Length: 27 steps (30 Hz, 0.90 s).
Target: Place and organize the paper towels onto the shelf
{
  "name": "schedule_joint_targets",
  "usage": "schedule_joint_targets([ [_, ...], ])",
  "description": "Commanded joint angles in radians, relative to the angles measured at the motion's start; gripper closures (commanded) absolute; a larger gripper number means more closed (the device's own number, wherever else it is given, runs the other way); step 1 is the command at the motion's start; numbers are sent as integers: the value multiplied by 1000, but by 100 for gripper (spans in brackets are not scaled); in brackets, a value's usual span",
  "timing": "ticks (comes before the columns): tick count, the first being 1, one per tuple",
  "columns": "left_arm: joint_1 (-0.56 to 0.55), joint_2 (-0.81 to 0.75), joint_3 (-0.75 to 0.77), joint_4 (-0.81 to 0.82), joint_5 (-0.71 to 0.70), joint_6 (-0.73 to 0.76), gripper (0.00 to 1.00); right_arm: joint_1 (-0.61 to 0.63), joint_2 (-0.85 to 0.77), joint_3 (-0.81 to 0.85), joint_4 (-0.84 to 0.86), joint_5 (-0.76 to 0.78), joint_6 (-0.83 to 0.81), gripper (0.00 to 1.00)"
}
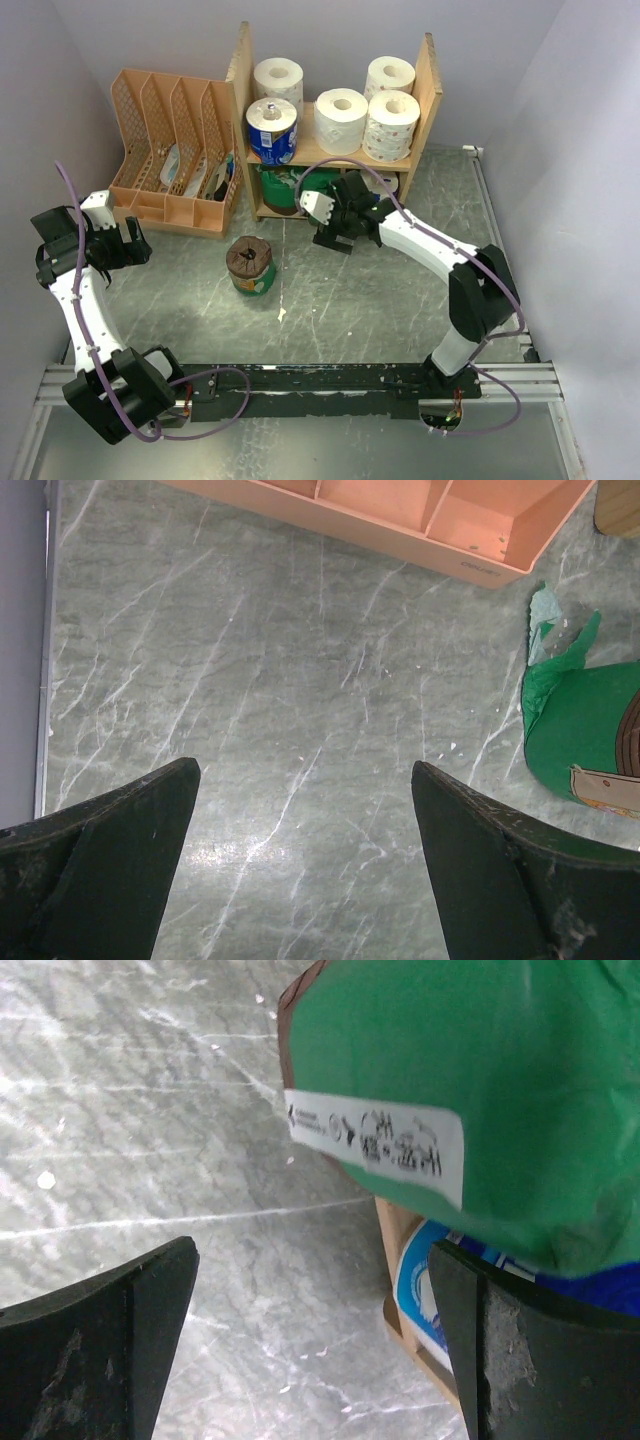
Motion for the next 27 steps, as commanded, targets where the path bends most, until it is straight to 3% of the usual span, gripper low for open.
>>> schedule_joint_targets([
  [1,4,0,-8,5,6,4,0,-4,-93,11,-130,-48,-13,0],
  [9,3,-2,-8,5,8,7,0,22,-138,62,-339,-225,-12,0],
  [13,4,1,-9,5,4,5,0,98,-109,78,-345,-235,9,0],
  [18,3,5,-5,0,-1,6,0,212,-62,71,-273,-176,14,0],
  [27,4,-10,-13,12,-9,-1,0,189,13,7,31,-19,49,0],
])
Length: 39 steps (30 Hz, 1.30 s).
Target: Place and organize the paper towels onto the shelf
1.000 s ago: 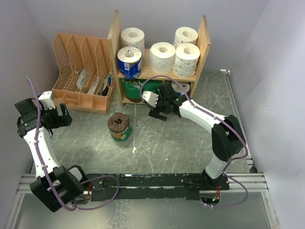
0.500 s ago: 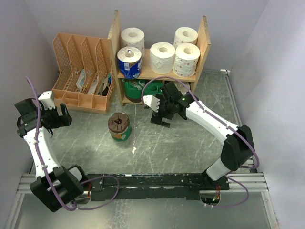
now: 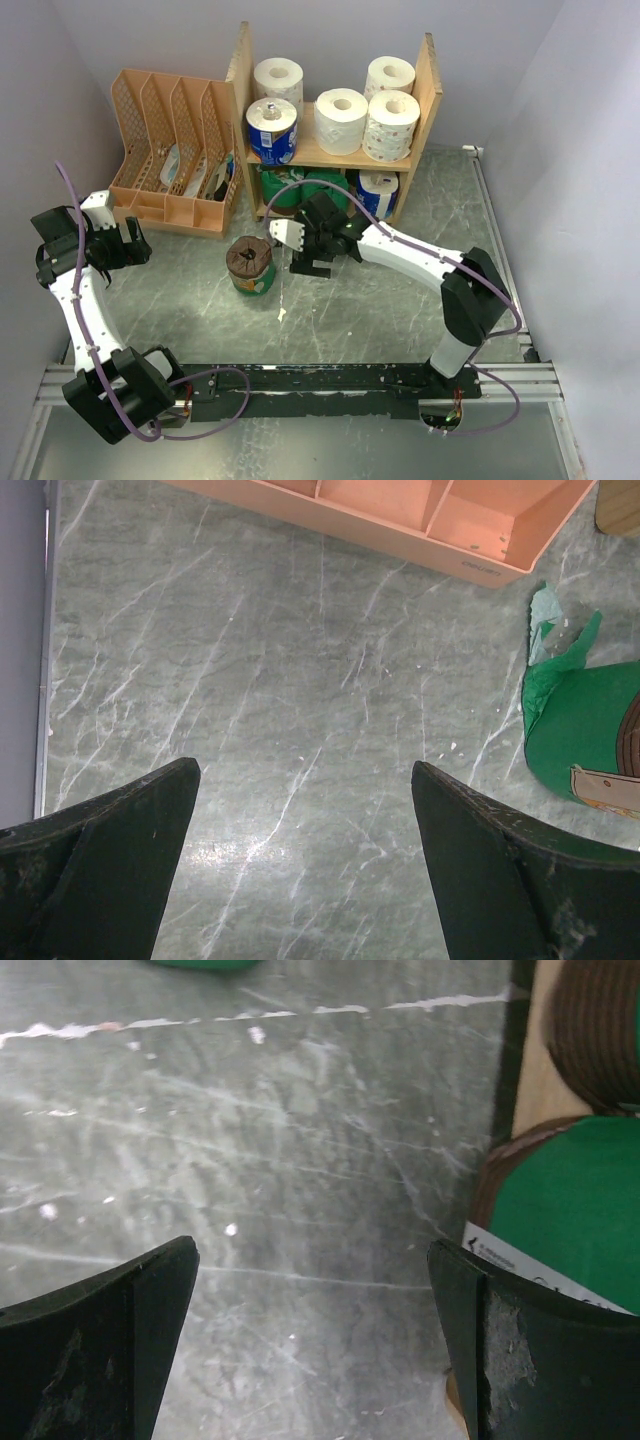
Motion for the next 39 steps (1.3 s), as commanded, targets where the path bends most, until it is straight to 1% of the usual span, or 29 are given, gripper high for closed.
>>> schedule_joint_targets([
  [1,3,-10,-14,12,-7,0,0,-29,22,-22,171,73,30,0],
  [8,4,-2,-13,9,-2,3,0,-73,32,-47,252,74,25,0],
  [16,3,-4,-13,11,-5,2,0,-129,77,-12,266,52,22,0],
  [28,3,2,-13,10,-2,3,0,-176,91,-17,289,48,12,0],
  [34,3,4,-12,10,-5,2,0,-177,76,-21,250,31,13,0],
  [37,3,5,-13,12,-9,0,0,-178,43,-12,134,-29,12,0],
  [39,4,4,-11,15,-28,-13,0,-176,-13,-29,82,-70,19,0],
])
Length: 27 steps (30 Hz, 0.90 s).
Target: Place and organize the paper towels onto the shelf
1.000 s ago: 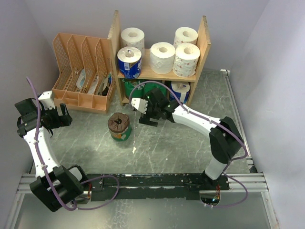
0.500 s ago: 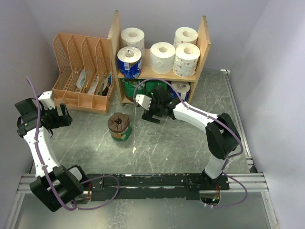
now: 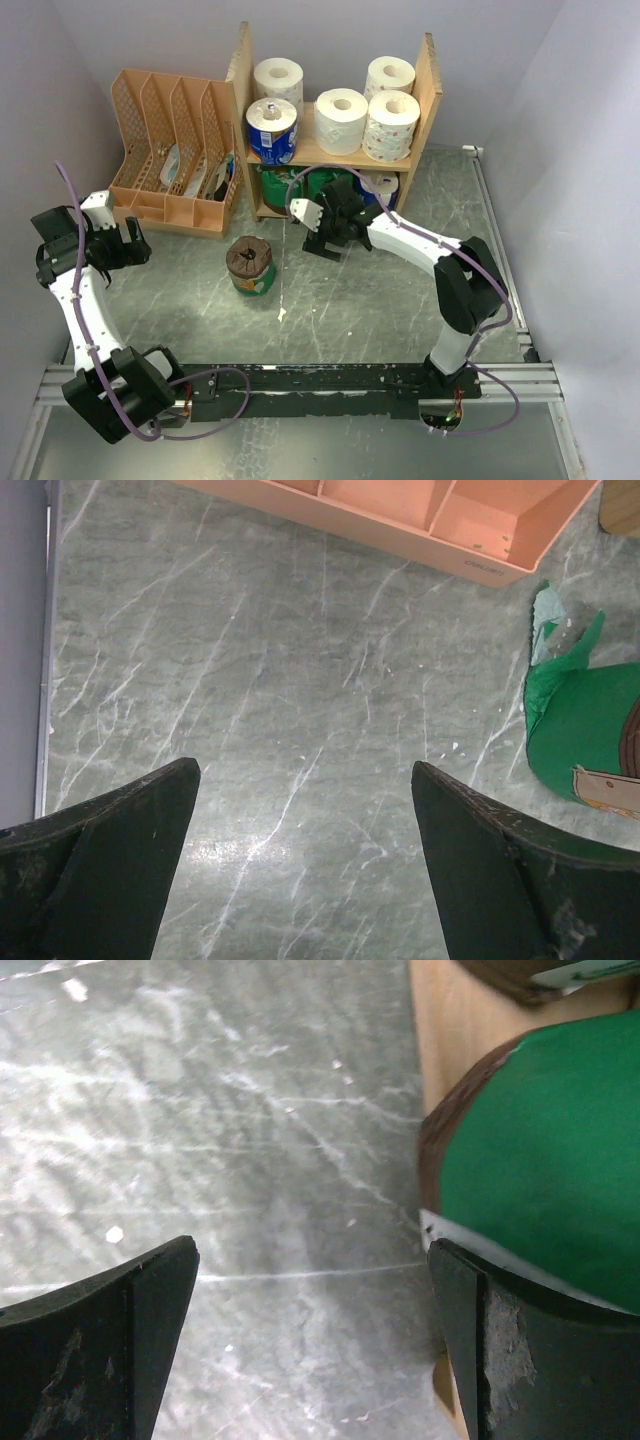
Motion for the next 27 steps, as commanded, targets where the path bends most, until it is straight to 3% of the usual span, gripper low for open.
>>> schedule_joint_targets([
  [1,3,1,-9,15,-34,-18,0,-2,-126,-10,-124,-87,10,0],
  [8,4,-29,1,8,-11,-17,0,-4,-400,-119,-280,-122,96,0],
  [12,3,-55,18,-12,31,4,0,-26,-557,-303,-204,-40,199,0],
  [16,3,-22,64,-58,58,64,0,-171,-720,-381,-114,-93,301,0],
  [19,3,39,138,-103,10,67,0,-268,-754,-421,-27,16,458,0],
  [26,4,181,280,-147,-56,12,1,-422,-786,-407,-7,138,487,0],
  [27,4,192,292,-139,-57,4,5,-455,-795,-403,-9,161,488,0],
])
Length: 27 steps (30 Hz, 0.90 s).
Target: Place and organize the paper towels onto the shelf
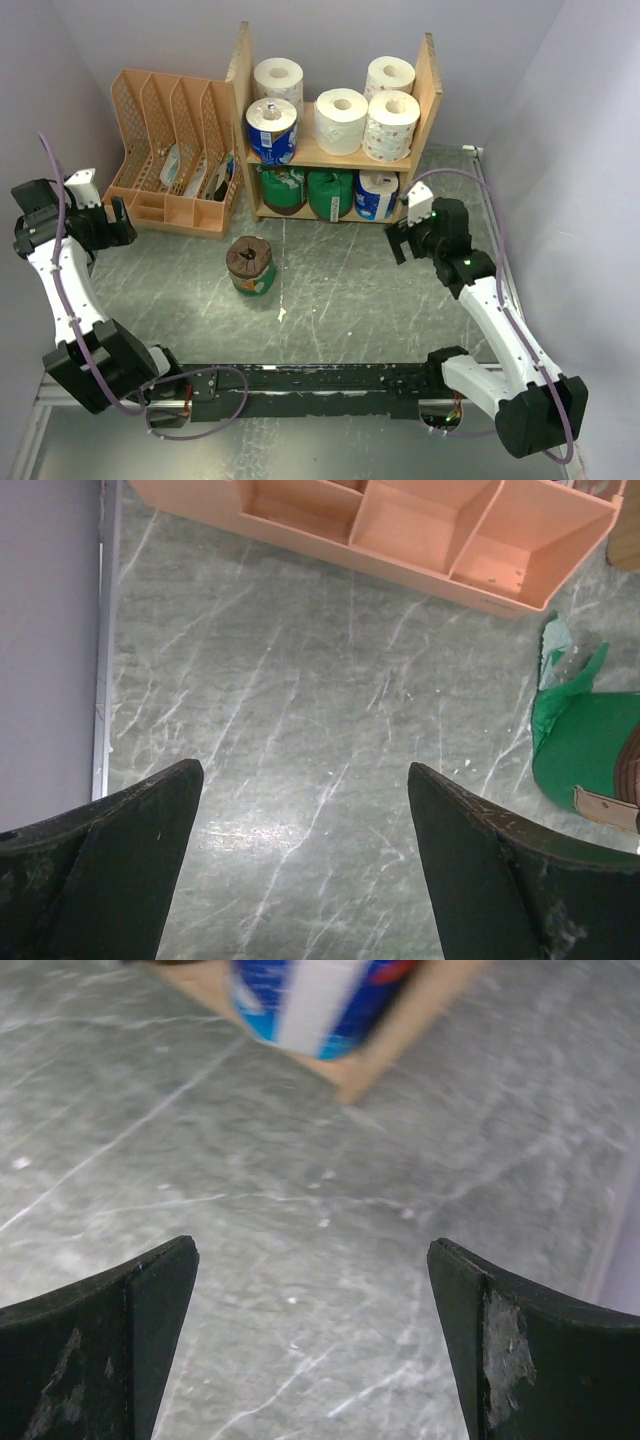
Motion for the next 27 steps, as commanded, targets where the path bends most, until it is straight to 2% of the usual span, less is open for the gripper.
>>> schedule_joint_targets([
  [1,3,44,63,-13,-31,-42,9,-131,-36,21,38,110,54,0],
  [3,3,49,71,23,-42,-76,14,-200,-60,32,3,59,57,0],
  [6,3,49,72,73,-25,-80,12,-301,-90,41,-54,-51,52,0],
  [9,4,82,101,86,-20,-71,10,-405,-96,54,-99,-64,69,0],
  [12,4,175,164,0,77,14,6,-507,-113,68,-150,-144,66,0],
  [14,3,232,196,-75,181,69,0,-555,-146,58,-160,-225,48,0],
  [18,-15,271,249,-135,356,164,0,-596,-179,24,-141,-268,26,0],
  [21,-167,277,317,-222,324,282,0,-605,-166,20,-143,-281,19,0],
  [23,-320,263,301,-236,246,310,0,-605,-148,20,-145,-289,15,0],
  [27,-590,210,254,-209,189,331,0,-606,-121,19,-146,-287,13,0],
])
